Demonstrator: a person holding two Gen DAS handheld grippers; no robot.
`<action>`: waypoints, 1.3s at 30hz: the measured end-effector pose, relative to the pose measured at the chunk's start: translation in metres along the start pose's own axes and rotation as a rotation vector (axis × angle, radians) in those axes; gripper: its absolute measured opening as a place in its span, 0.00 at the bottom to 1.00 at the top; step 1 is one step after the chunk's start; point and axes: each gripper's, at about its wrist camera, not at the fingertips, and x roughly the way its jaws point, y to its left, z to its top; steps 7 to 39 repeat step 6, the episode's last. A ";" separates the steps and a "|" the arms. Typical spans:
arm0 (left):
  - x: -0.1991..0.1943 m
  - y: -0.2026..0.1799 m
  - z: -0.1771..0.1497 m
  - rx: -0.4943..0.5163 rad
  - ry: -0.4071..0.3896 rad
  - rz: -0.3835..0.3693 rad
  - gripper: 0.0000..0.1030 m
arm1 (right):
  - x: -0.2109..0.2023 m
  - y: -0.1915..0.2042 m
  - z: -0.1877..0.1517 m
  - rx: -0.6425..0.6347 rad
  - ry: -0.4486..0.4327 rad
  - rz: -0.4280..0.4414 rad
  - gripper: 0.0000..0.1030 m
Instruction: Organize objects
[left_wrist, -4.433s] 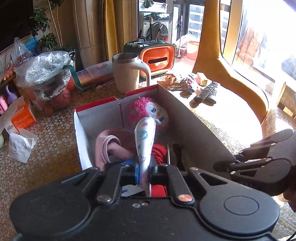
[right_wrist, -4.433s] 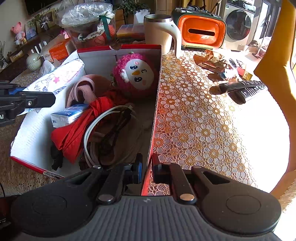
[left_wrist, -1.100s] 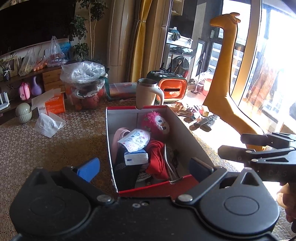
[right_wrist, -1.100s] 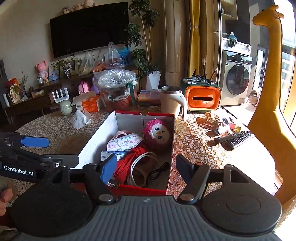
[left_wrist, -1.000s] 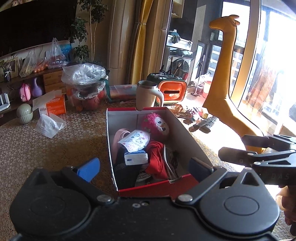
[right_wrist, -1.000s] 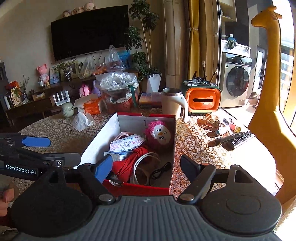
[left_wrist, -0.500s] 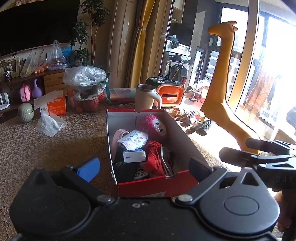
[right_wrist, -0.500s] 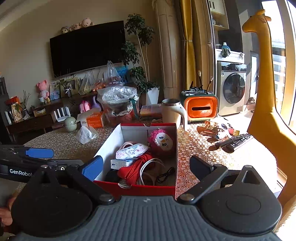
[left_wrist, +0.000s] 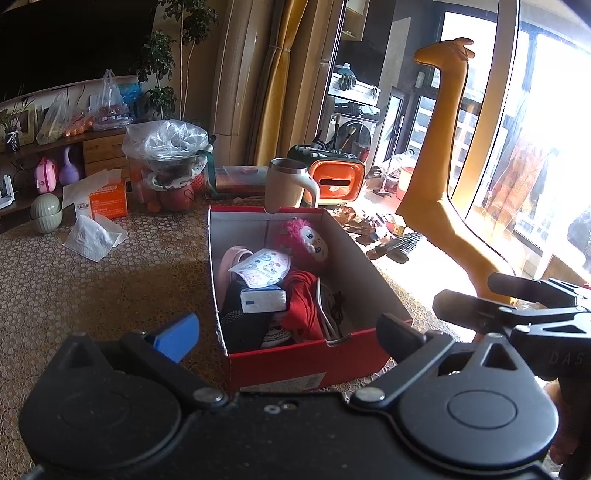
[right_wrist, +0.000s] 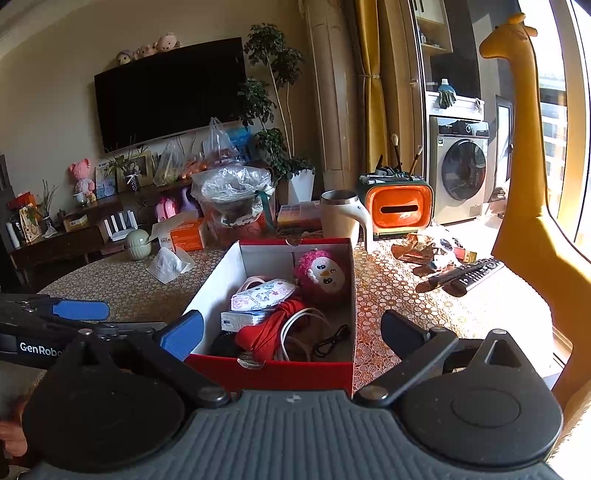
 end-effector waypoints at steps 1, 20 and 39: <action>0.000 0.000 0.000 0.000 0.000 0.001 0.99 | 0.000 0.000 0.000 0.000 0.001 0.000 1.00; 0.000 0.000 -0.001 0.003 -0.001 0.004 0.99 | 0.001 -0.001 -0.001 0.005 0.008 -0.001 1.00; 0.000 0.000 -0.001 0.003 -0.001 0.004 0.99 | 0.001 -0.001 -0.001 0.005 0.008 -0.001 1.00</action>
